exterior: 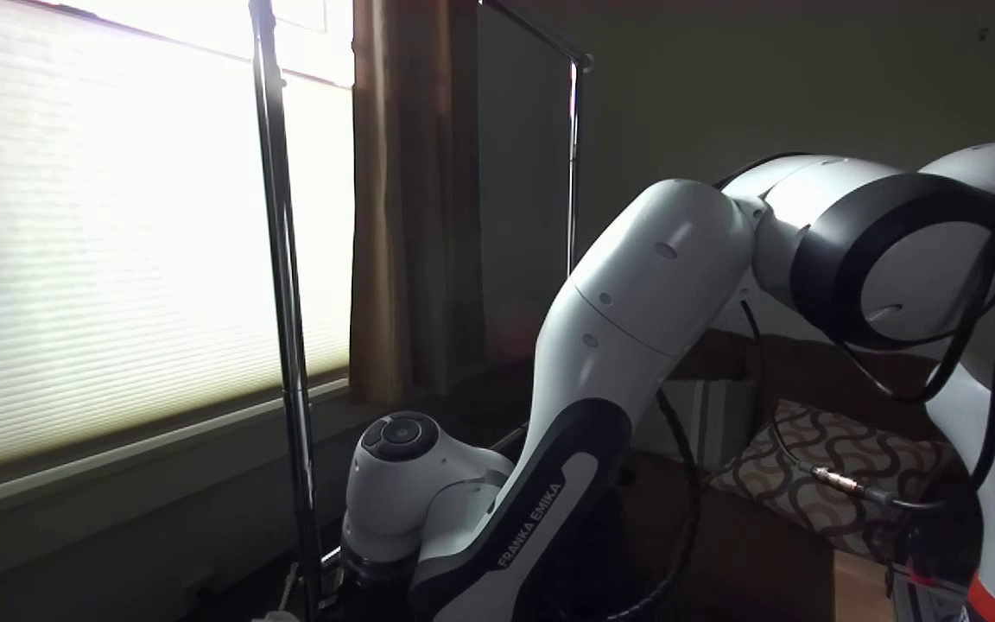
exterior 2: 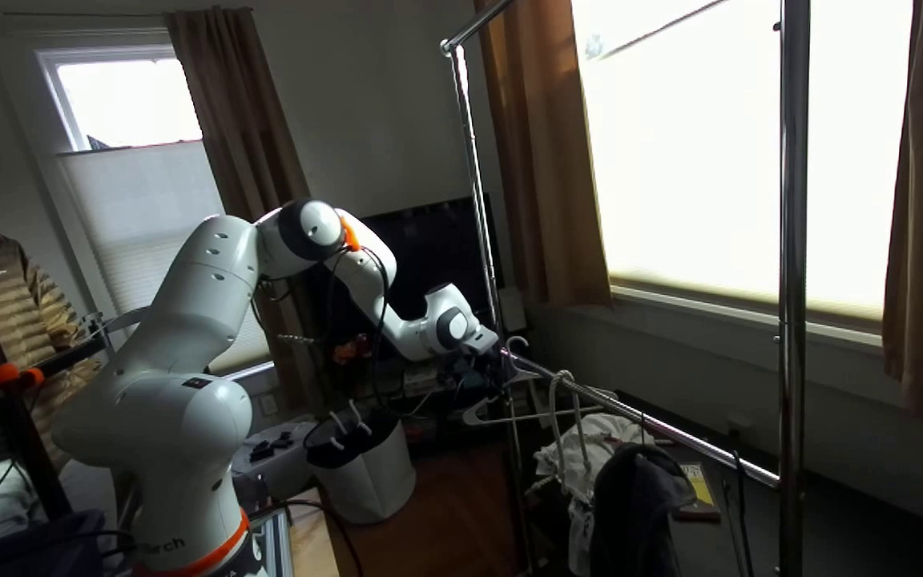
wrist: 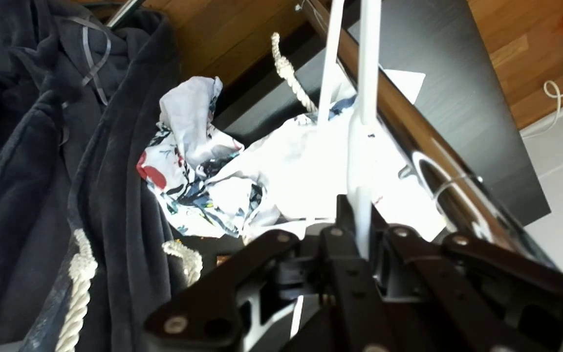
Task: Pick up the white coat hanger and hang it on the top rail
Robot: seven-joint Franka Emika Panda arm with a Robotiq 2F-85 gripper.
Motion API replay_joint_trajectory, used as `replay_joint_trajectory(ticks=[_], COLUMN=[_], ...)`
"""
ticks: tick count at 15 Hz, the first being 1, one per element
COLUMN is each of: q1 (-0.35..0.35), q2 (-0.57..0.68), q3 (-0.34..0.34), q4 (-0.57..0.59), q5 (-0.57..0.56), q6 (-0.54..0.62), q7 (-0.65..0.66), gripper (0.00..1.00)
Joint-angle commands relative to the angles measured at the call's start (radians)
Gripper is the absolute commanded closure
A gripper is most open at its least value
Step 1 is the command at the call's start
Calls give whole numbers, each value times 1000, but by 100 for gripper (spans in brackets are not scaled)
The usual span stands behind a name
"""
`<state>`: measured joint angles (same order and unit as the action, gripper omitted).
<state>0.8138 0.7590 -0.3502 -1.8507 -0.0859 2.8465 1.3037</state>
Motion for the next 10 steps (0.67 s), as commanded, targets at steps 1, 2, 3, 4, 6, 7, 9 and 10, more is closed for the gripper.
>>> replay_joint_trajectory(ticks=[1, 2, 3, 4, 6, 7, 9, 10], q1=[69, 50, 26, 18, 1, 11, 102, 117], q2=[-121, -159, -206, -252, -339, -375, -445, -475], q3=[-65, -33, 8, 28, 69, 66, -32, -53], q4=[-140, -173, -213, -257, -337, -367, -420, -435], q5=[-32, -29, -23, -25, -28, -37, -138, -197], q6=[-23, -16, -12, -17, -12, -28, -52, -62], q7=[82, 50, 9, -10, -46, -32, 99, 149], gripper=[99, 99, 99, 99, 99, 99, 99, 99])
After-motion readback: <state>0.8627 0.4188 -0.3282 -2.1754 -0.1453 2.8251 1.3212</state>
